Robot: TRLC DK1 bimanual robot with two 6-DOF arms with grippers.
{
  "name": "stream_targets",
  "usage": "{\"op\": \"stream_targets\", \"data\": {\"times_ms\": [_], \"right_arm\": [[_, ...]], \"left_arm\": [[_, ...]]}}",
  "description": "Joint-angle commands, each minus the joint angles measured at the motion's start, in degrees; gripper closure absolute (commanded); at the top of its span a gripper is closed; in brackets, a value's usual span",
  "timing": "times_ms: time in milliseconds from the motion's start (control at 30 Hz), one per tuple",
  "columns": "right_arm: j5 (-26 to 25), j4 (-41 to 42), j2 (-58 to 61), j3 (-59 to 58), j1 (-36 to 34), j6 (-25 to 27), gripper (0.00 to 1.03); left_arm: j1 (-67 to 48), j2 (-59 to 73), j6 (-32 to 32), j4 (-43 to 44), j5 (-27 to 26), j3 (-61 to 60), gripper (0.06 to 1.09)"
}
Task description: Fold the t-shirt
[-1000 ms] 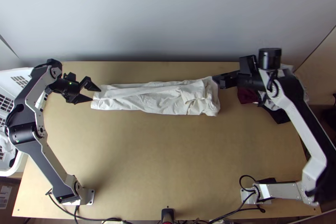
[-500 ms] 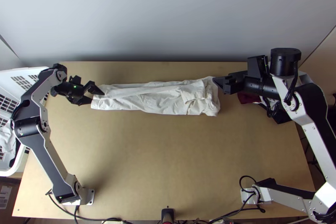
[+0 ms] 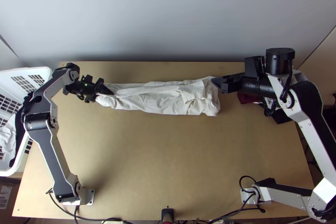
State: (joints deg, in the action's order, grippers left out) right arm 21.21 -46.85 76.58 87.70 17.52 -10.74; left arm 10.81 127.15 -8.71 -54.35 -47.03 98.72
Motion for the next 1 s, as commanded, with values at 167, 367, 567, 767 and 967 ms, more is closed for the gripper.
{"op": "stream_targets", "data": {"times_ms": [167, 367, 567, 767, 967], "right_arm": [[0.0, 0.1, -0.6, -1.8, 0.0, -0.8, 0.04], [0.0, 1.0, -1.8, -4.3, -0.2, -0.7, 0.04], [0.0, 3.9, -3.7, -9.0, -0.2, -0.6, 0.04], [0.0, 8.0, -6.9, -14.8, 0.0, -1.6, 0.04], [0.0, 10.4, -10.3, -19.7, 0.0, -2.2, 0.04]], "left_arm": [[2.8, -2.7, -1.9, 2.5, 2.2, 0.1, 1.05], [3.9, -6.6, -2.0, -0.6, 4.5, 1.7, 1.05], [0.7, -11.2, -1.2, -4.3, 9.8, 3.2, 1.05], [-4.9, -13.6, -1.4, -6.8, 14.2, 3.6, 1.05], [-11.2, -14.5, -3.9, -7.4, 16.8, 6.0, 1.05]]}}
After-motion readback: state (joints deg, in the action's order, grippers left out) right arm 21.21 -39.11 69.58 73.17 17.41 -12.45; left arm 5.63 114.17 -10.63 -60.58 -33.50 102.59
